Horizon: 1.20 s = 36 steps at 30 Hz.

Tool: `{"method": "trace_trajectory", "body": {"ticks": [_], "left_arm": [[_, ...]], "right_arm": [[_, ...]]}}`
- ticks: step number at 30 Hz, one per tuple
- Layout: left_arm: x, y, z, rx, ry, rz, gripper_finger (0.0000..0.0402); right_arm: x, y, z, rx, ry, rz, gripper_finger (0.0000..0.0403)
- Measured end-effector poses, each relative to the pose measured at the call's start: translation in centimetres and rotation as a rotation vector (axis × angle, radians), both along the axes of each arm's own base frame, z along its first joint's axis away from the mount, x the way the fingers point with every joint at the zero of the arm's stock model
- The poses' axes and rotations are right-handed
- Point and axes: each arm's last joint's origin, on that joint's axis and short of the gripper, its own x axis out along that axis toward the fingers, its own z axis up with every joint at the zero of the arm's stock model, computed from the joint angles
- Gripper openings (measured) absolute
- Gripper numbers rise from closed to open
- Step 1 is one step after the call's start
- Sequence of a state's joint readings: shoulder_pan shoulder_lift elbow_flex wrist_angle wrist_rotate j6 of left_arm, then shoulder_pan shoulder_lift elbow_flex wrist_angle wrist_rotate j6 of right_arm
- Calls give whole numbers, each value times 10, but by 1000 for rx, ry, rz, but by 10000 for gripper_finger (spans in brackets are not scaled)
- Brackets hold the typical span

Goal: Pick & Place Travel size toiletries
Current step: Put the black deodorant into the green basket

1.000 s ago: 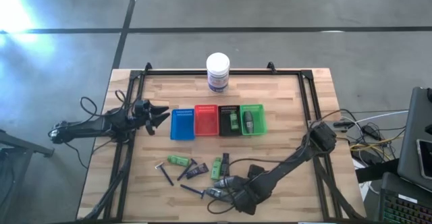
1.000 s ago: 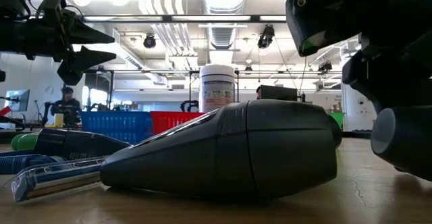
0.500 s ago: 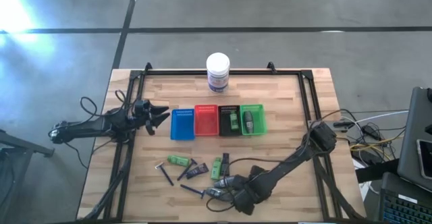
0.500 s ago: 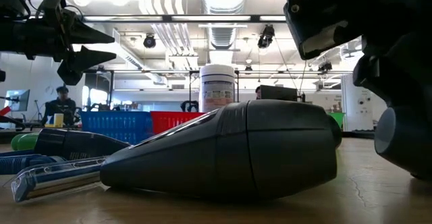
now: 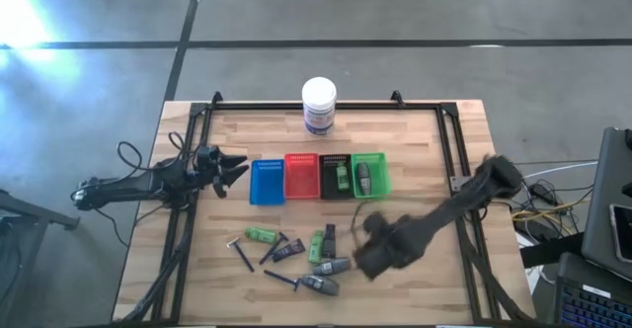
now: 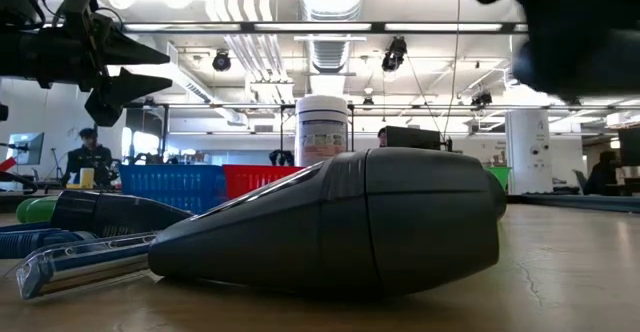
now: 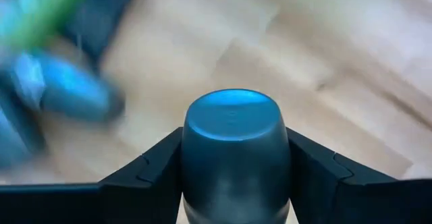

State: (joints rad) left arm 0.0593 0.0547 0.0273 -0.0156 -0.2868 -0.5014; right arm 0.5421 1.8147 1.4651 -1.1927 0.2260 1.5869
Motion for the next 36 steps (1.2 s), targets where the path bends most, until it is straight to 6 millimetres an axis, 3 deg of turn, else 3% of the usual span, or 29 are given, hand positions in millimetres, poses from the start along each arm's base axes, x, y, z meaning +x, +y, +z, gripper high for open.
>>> {"method": "trace_trajectory", "body": {"ticks": [5,7,9,15,19,25,30,36], "left_arm": [[0,0,0,0,0,-1,207],[0,0,0,0,0,-1,207],[0,0,0,0,0,-1,207],[0,0,0,0,0,-1,207],[0,0,0,0,0,-1,207],[0,0,0,0,0,-1,207],[0,0,0,0,0,-1,207],[0,0,0,0,1,-1,207]], "right_arm": [[-24,-53,25,-14,-197,-320,195],[-33,-68,27,16,-229,-329,195],[-37,-74,23,52,-218,-205,195],[-40,-62,-13,242,-44,302,195],[-34,-55,-44,258,102,566,200],[-13,-46,-70,228,251,919,196],[0,-41,-89,206,307,1109,206],[8,-36,-100,205,351,1215,211]]}}
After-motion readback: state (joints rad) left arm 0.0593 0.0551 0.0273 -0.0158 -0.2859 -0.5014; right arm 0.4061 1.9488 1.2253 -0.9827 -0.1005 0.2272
